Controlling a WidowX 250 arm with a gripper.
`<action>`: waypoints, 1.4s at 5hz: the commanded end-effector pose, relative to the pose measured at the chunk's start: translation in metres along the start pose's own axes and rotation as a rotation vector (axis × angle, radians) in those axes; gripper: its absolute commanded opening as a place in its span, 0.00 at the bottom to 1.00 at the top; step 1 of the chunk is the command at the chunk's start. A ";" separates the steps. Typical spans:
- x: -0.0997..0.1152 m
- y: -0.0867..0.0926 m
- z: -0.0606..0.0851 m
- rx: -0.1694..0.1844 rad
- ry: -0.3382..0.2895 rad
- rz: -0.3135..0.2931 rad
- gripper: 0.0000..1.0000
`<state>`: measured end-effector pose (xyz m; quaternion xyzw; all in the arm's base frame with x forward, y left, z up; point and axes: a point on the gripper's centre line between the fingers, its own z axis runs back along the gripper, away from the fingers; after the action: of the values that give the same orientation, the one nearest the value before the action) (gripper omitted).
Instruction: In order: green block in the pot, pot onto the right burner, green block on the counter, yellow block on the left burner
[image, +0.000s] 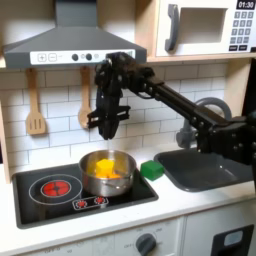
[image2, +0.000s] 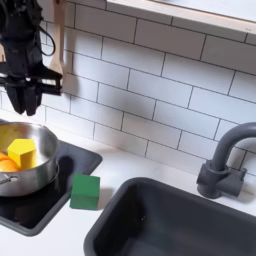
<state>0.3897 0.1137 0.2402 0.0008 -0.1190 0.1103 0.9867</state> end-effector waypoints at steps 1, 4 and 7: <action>-0.009 0.002 -0.007 -0.010 0.054 0.020 1.00; -0.018 0.009 -0.032 -0.005 0.085 -0.048 1.00; -0.028 0.003 -0.067 -0.008 0.136 -0.076 1.00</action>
<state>0.3778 0.1162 0.1738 -0.0045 -0.0602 0.0791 0.9950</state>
